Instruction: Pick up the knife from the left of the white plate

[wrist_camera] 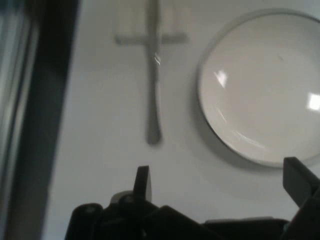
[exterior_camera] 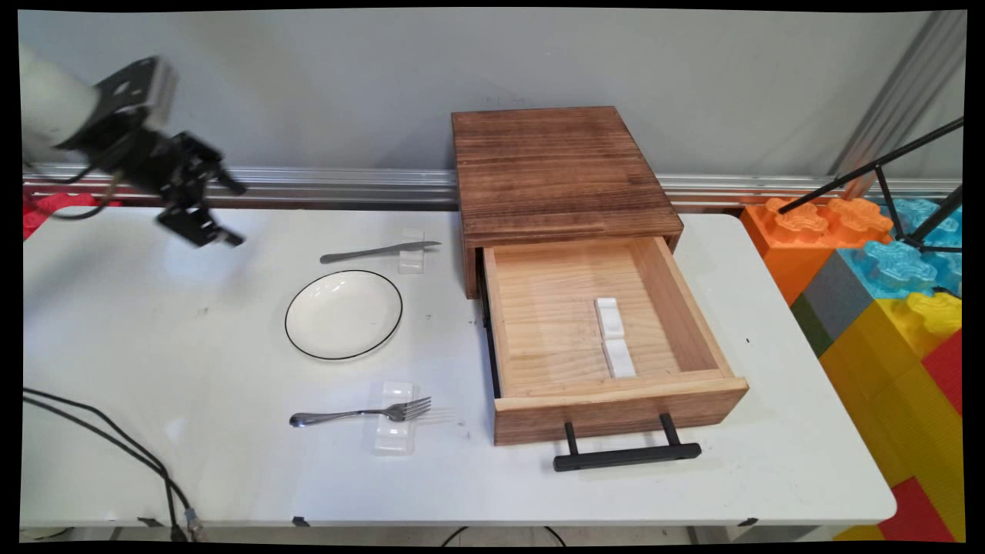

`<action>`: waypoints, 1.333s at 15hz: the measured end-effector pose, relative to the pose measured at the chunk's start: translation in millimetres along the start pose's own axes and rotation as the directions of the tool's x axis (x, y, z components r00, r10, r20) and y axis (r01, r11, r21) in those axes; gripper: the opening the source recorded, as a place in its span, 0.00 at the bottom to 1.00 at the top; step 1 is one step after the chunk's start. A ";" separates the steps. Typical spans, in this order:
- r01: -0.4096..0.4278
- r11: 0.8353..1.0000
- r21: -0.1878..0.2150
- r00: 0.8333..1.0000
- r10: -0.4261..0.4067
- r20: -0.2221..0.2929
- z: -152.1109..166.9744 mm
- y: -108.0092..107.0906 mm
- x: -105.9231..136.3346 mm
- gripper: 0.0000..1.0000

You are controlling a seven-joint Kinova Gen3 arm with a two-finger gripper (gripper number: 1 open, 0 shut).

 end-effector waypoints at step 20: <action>-0.008 0.996 -0.084 0.996 0.016 0.091 187.4 -100.6 80.8 1.00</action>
